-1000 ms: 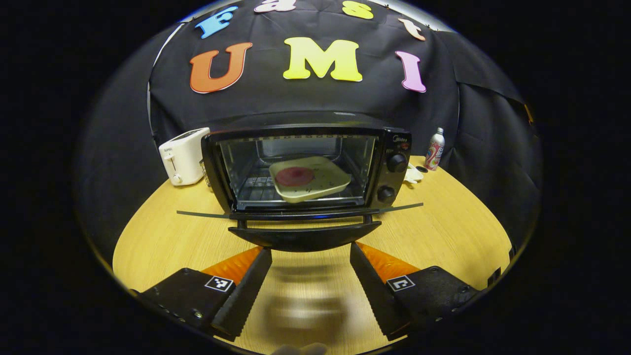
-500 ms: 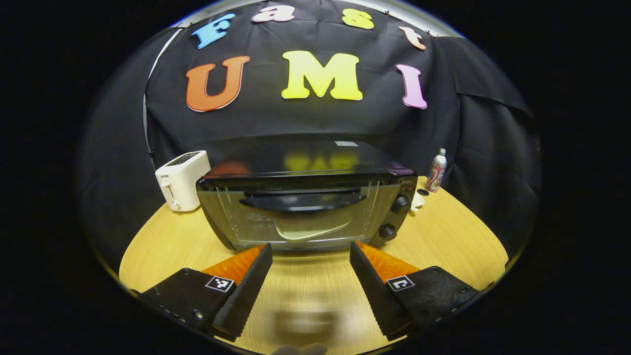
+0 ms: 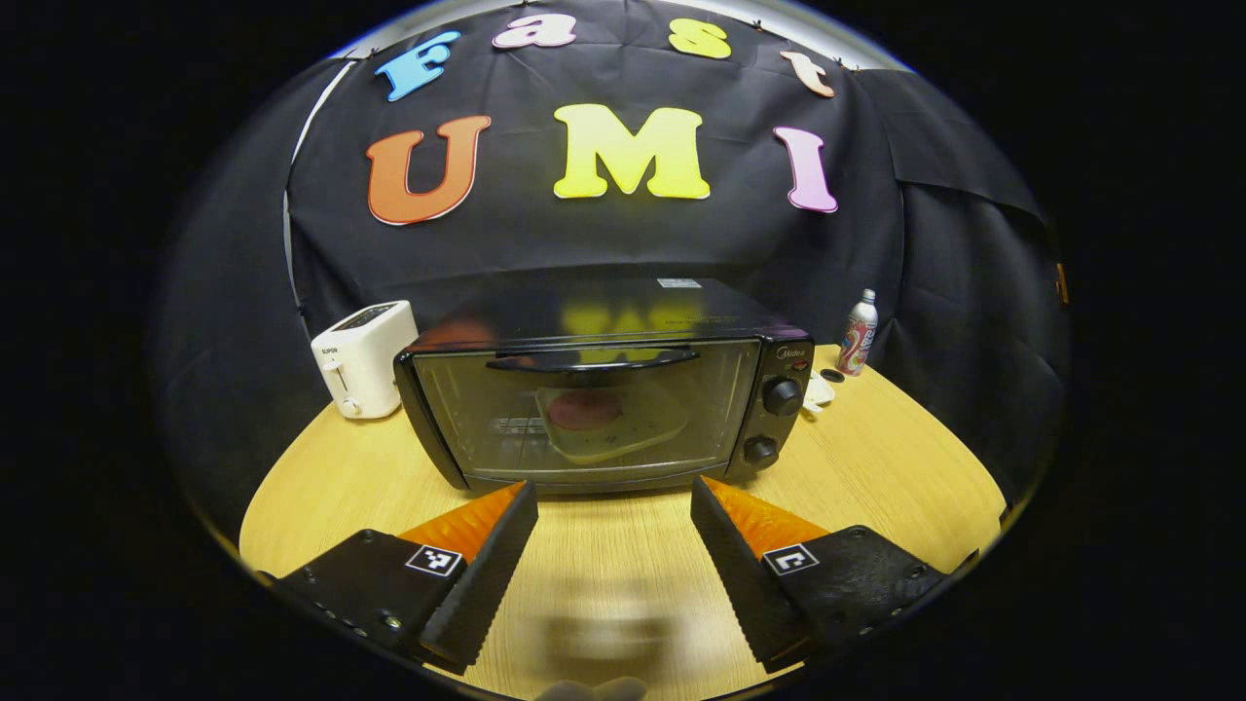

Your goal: Open the electric oven with the left hand, put the food in, and close the electric oven.

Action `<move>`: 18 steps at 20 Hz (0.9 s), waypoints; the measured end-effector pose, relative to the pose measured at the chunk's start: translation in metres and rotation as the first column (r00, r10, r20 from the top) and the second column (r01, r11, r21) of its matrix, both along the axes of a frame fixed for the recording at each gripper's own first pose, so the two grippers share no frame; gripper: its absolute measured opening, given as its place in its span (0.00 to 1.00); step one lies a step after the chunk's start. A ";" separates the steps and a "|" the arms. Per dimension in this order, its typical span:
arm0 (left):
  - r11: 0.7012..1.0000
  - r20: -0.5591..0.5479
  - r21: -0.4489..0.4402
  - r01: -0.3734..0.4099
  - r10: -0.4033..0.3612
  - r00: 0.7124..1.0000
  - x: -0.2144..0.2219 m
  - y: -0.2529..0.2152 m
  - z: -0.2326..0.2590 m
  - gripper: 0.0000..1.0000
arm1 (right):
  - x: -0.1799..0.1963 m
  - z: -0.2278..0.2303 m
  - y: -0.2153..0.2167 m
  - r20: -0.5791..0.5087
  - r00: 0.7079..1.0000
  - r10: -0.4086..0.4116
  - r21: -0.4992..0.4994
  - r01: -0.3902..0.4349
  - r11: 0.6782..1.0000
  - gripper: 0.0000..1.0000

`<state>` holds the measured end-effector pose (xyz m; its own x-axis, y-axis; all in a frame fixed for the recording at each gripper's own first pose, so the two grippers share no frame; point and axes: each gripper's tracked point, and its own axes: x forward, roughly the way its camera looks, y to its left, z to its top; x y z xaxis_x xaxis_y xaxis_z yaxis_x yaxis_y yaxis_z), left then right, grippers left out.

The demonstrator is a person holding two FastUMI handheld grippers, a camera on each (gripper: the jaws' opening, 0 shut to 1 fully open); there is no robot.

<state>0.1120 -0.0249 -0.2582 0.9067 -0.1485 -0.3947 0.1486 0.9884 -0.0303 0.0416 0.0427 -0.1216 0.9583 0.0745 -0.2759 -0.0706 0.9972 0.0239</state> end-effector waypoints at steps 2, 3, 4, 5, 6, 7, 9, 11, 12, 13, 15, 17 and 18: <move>1.000 0.011 0.005 -0.003 0.003 1.000 -0.005 0.001 0.005 0.96 | 0.000 0.000 0.002 0.001 1.000 0.003 0.003 -0.003 1.000 0.96; 1.000 0.015 0.007 -0.007 0.007 1.000 -0.007 0.001 0.010 0.96 | -0.001 0.001 0.003 0.000 1.000 0.003 0.006 -0.003 1.000 0.96; 1.000 0.023 0.001 -0.011 0.011 1.000 -0.010 0.003 0.017 0.96 | -0.002 0.001 0.003 -0.004 1.000 0.002 0.005 -0.002 1.000 0.96; 1.000 0.034 -0.007 -0.011 0.011 0.999 -0.014 0.004 0.024 0.96 | -0.003 0.005 0.004 -0.001 1.000 0.001 0.007 -0.001 1.000 0.96; 1.000 0.056 -0.016 -0.011 0.012 0.998 -0.017 0.005 0.039 0.96 | -0.003 0.009 0.006 0.011 1.000 -0.002 0.009 0.002 1.000 0.96; 1.000 0.070 -0.026 -0.009 0.010 0.997 -0.021 0.006 0.051 0.96 | -0.003 0.013 0.007 0.021 1.000 -0.007 0.004 0.006 1.000 0.96; 0.999 0.127 -0.052 -0.003 0.010 0.992 -0.029 0.012 0.085 0.96 | -0.005 0.021 0.011 0.037 0.999 -0.012 -0.006 0.012 1.000 0.96; 0.997 0.164 -0.073 -0.005 0.017 0.986 -0.039 0.021 0.117 0.96 | -0.008 0.032 0.013 0.063 0.998 -0.021 -0.007 0.021 1.000 0.96; 0.996 0.190 -0.084 -0.006 0.022 0.982 -0.046 0.030 0.138 0.96 | -0.011 0.037 0.015 0.074 0.997 -0.021 -0.005 0.021 1.000 1.00; 0.996 0.216 -0.085 -0.011 0.029 0.976 -0.050 0.035 0.155 0.96 | -0.013 0.045 0.018 0.090 0.996 -0.018 -0.006 0.019 1.000 0.96; 0.996 0.278 -0.082 -0.030 0.052 0.959 -0.061 0.051 0.187 0.96 | -0.016 0.063 0.019 0.131 0.991 -0.016 -0.008 0.017 1.000 1.00; 0.994 0.321 -0.088 -0.060 0.086 0.943 -0.075 0.062 0.213 0.97 | -0.021 0.076 0.016 0.160 0.987 -0.008 -0.011 0.010 1.000 0.96; 0.993 0.338 -0.094 -0.076 0.104 0.936 -0.082 0.062 0.223 0.97 | -0.024 0.084 0.014 0.176 0.984 -0.005 -0.005 0.006 1.000 1.00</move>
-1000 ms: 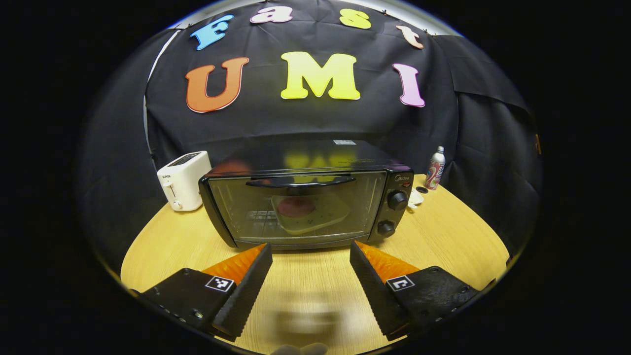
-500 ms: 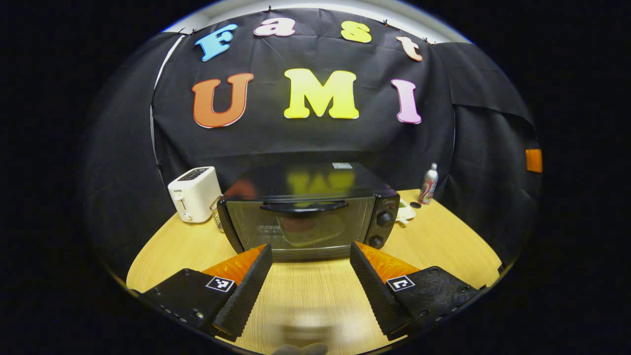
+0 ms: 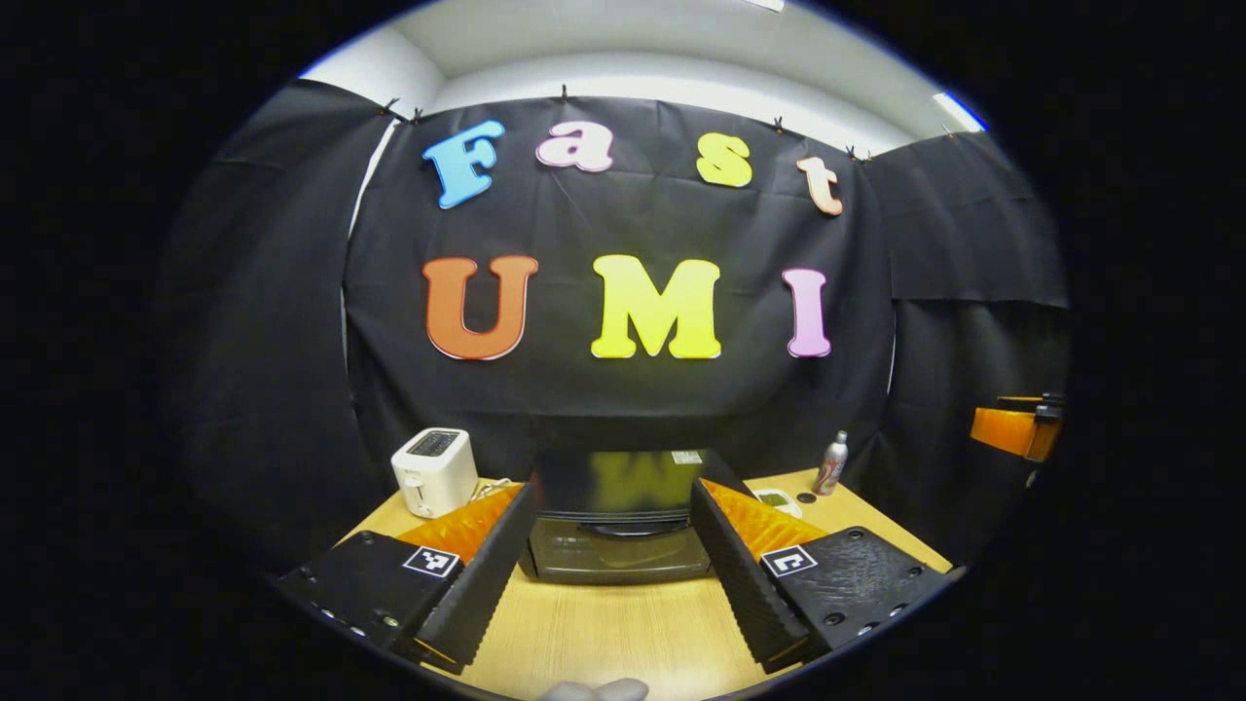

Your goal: Open the electric oven with the left hand, put the food in, and close the electric oven.

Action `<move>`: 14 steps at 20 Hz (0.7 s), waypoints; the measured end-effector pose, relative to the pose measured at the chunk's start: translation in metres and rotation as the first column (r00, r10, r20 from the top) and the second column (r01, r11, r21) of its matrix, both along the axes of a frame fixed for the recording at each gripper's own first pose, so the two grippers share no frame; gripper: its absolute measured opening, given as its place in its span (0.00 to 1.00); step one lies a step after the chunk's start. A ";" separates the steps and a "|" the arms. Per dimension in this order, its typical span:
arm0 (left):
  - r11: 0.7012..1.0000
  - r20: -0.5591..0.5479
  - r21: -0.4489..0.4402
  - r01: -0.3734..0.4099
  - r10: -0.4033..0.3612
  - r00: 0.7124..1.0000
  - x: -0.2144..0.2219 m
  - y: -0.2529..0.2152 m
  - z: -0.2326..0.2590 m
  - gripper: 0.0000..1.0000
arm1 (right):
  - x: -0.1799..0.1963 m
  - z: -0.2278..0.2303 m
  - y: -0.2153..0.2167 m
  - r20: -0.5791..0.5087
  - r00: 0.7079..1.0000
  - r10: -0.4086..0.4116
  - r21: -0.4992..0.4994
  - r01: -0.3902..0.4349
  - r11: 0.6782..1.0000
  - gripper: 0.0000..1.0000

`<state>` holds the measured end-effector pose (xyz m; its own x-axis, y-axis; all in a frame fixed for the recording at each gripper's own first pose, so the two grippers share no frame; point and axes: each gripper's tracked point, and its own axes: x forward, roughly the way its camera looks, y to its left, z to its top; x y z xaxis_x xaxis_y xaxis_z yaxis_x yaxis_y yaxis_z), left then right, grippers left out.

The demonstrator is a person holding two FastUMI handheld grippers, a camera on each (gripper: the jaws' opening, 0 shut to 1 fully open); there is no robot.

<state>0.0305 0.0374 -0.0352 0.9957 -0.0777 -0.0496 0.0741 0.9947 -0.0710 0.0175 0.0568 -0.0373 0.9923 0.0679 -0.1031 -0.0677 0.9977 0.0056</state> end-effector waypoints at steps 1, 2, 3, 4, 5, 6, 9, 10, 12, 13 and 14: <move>1.000 0.016 -0.002 -0.016 0.016 1.000 -0.010 0.003 0.010 0.97 | -0.004 0.009 -0.003 0.019 1.000 0.007 0.010 -0.007 1.000 0.96; 0.999 0.036 0.000 -0.039 0.039 0.999 -0.020 0.006 0.020 0.97 | -0.006 0.014 -0.007 0.033 0.999 0.012 0.012 -0.012 1.000 1.00; 0.998 0.050 0.001 -0.060 0.060 0.997 -0.031 0.012 0.033 0.97 | -0.008 0.019 -0.012 0.037 0.999 0.012 0.010 -0.012 1.000 0.96; 0.997 0.056 -0.004 -0.072 0.072 0.996 -0.039 0.008 0.037 0.96 | -0.011 0.022 -0.019 0.045 0.999 0.015 0.009 -0.015 1.000 0.96; 0.997 0.063 -0.008 -0.080 0.080 0.995 -0.049 0.005 0.041 0.97 | -0.015 0.029 -0.023 0.057 0.998 0.024 0.015 -0.025 1.000 0.96; 0.996 0.065 -0.005 -0.085 0.085 0.994 -0.058 0.001 0.045 0.96 | -0.019 0.034 -0.030 0.067 0.997 0.025 0.020 -0.027 0.999 0.96; 0.994 0.072 0.016 -0.107 0.106 0.992 -0.078 -0.007 0.056 0.96 | -0.029 0.037 -0.051 0.073 0.997 0.021 0.022 -0.023 1.000 0.96; 0.993 0.083 0.023 -0.117 0.115 0.990 -0.083 -0.010 0.061 0.96 | -0.032 0.037 -0.057 0.077 0.997 0.022 0.018 -0.023 1.000 0.96; 0.992 0.102 0.031 -0.124 0.121 0.987 -0.090 -0.016 0.069 0.96 | -0.037 0.038 -0.067 0.079 0.997 0.020 0.010 -0.021 1.000 0.96; 0.992 0.103 0.029 -0.125 0.121 0.987 -0.093 -0.021 0.072 0.96 | -0.040 0.038 -0.071 0.076 0.997 0.021 0.013 -0.022 1.000 0.96; 0.993 0.100 0.026 -0.118 0.115 0.988 -0.095 -0.027 0.074 0.96 | -0.043 0.038 -0.072 0.075 0.997 0.026 0.019 -0.028 0.999 0.96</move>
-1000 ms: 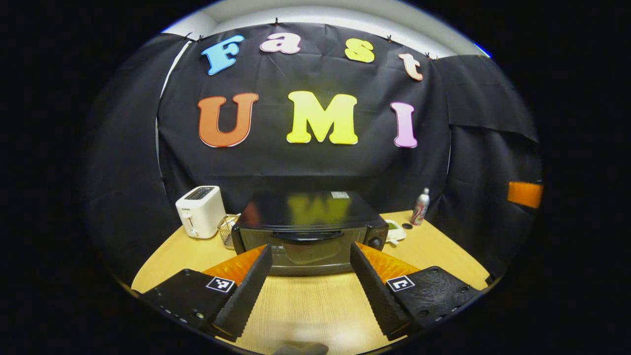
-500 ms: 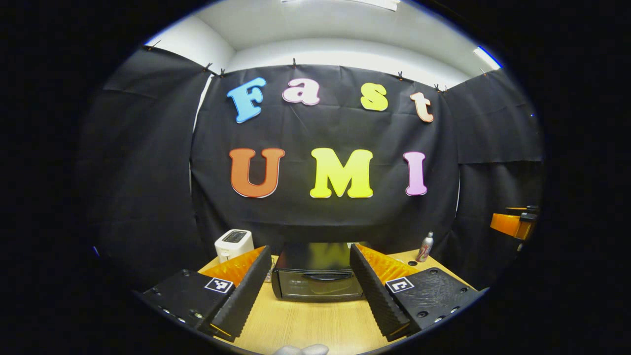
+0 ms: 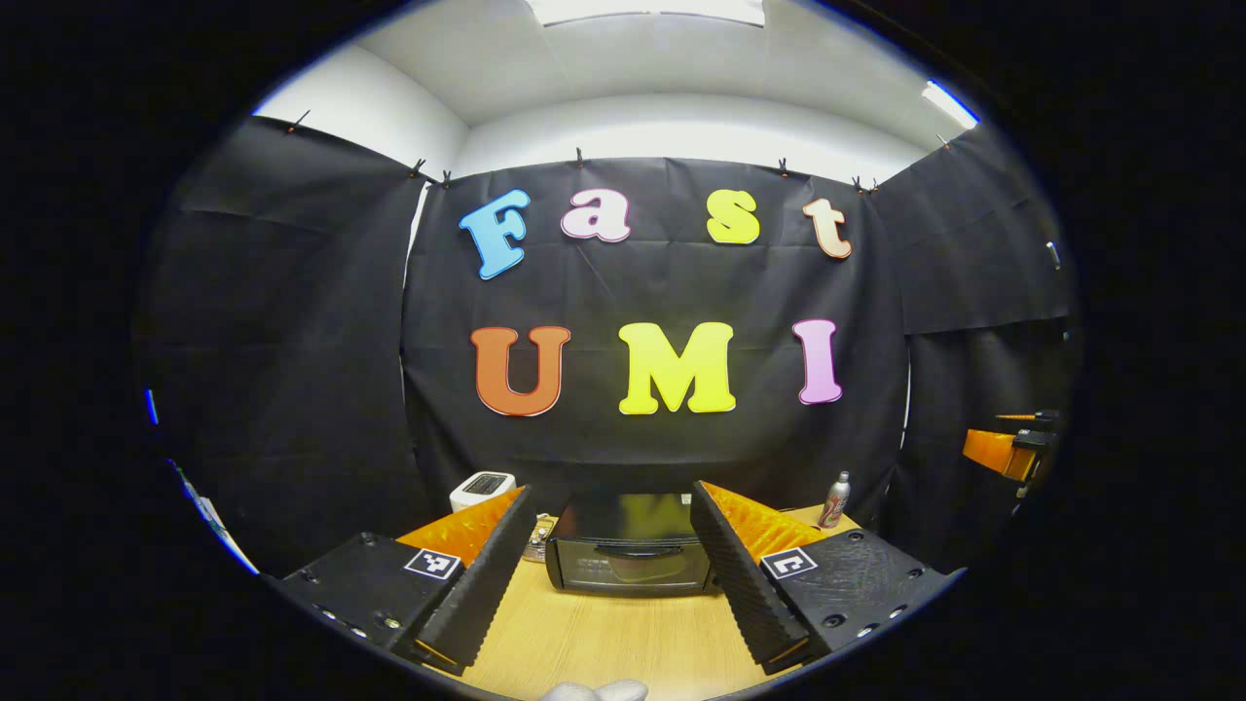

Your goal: Open the electric oven with the left hand, put the food in, and close the electric oven.

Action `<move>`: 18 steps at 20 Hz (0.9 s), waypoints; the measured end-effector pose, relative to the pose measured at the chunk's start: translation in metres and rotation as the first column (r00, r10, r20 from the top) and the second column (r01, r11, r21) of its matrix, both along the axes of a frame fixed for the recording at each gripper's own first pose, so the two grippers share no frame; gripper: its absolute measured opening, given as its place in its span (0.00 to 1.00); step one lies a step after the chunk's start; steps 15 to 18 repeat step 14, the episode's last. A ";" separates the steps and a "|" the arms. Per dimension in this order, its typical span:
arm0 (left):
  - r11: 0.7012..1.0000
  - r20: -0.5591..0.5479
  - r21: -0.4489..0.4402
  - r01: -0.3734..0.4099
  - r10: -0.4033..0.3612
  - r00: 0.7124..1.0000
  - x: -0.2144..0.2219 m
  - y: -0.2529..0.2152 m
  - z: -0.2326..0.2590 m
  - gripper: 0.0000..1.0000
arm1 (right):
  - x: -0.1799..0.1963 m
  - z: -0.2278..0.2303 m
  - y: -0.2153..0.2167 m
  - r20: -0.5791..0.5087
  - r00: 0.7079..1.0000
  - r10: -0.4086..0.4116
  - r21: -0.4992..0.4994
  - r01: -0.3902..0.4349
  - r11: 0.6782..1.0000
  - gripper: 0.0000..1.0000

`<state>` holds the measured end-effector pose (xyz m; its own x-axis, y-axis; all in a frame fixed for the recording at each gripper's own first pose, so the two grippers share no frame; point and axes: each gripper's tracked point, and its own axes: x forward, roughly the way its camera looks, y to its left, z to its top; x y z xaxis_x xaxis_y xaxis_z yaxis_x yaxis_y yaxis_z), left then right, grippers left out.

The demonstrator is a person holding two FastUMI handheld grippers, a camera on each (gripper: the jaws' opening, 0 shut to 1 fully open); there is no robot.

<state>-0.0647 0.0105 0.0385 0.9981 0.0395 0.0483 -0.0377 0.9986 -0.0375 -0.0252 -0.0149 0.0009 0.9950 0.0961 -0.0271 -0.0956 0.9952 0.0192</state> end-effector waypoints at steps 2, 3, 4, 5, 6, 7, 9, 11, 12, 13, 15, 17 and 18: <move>1.000 0.004 0.007 0.009 -0.009 1.000 -0.004 -0.009 0.004 0.96 | -0.003 0.002 -0.003 -0.001 1.000 0.005 0.007 -0.005 1.000 0.96; 1.000 0.012 0.018 0.009 -0.009 1.000 -0.005 -0.012 0.007 0.96 | -0.005 0.003 -0.005 0.000 1.000 0.006 0.005 -0.006 1.000 0.96; 1.000 0.011 0.027 0.012 -0.012 1.000 -0.005 -0.016 0.007 0.96 | -0.007 0.004 -0.007 0.000 1.000 0.005 0.005 -0.005 1.000 0.96; 0.999 0.011 0.030 0.023 -0.023 1.000 -0.007 -0.022 0.007 0.96 | -0.009 0.006 -0.007 0.000 1.000 0.006 0.005 -0.006 1.000 0.96; 0.999 0.010 0.029 0.032 -0.032 0.999 -0.008 -0.027 0.008 0.96 | -0.011 0.006 -0.006 0.002 1.000 0.011 0.002 -0.011 1.000 0.96; 0.999 0.009 0.027 0.039 -0.039 0.999 -0.008 -0.030 0.008 0.95 | -0.013 0.007 -0.006 -0.001 1.000 0.008 -0.002 -0.008 1.000 0.96; 0.998 0.014 0.026 0.052 -0.052 0.999 -0.009 -0.035 0.010 0.95 | -0.016 0.009 -0.005 0.003 1.000 0.011 -0.003 -0.011 1.000 1.00; 0.998 0.018 0.028 0.055 -0.056 0.998 -0.009 -0.034 0.014 0.95 | -0.017 0.009 -0.001 0.002 1.000 0.011 -0.001 -0.011 1.000 0.96; 0.998 0.017 0.029 0.058 -0.059 0.998 -0.010 -0.034 0.014 0.95 | -0.019 0.009 0.000 0.003 1.000 0.013 0.002 -0.013 1.000 0.96; 0.998 0.024 0.032 0.057 -0.058 0.998 -0.011 -0.033 0.015 0.95 | -0.020 0.010 0.002 0.003 1.000 0.012 0.006 -0.012 1.000 0.96; 0.998 0.028 0.042 0.053 -0.054 0.998 -0.010 -0.031 0.016 0.95 | -0.021 0.010 0.004 0.004 1.000 0.014 0.007 -0.014 1.000 0.96; 0.998 0.028 0.042 0.053 -0.054 0.998 -0.010 -0.031 0.016 0.95 | -0.021 0.010 0.004 0.004 1.000 0.014 0.007 -0.014 1.000 0.96; 0.998 0.028 0.042 0.053 -0.054 0.998 -0.010 -0.031 0.016 0.95 | -0.021 0.010 0.004 0.004 1.000 0.014 0.007 -0.014 1.000 0.96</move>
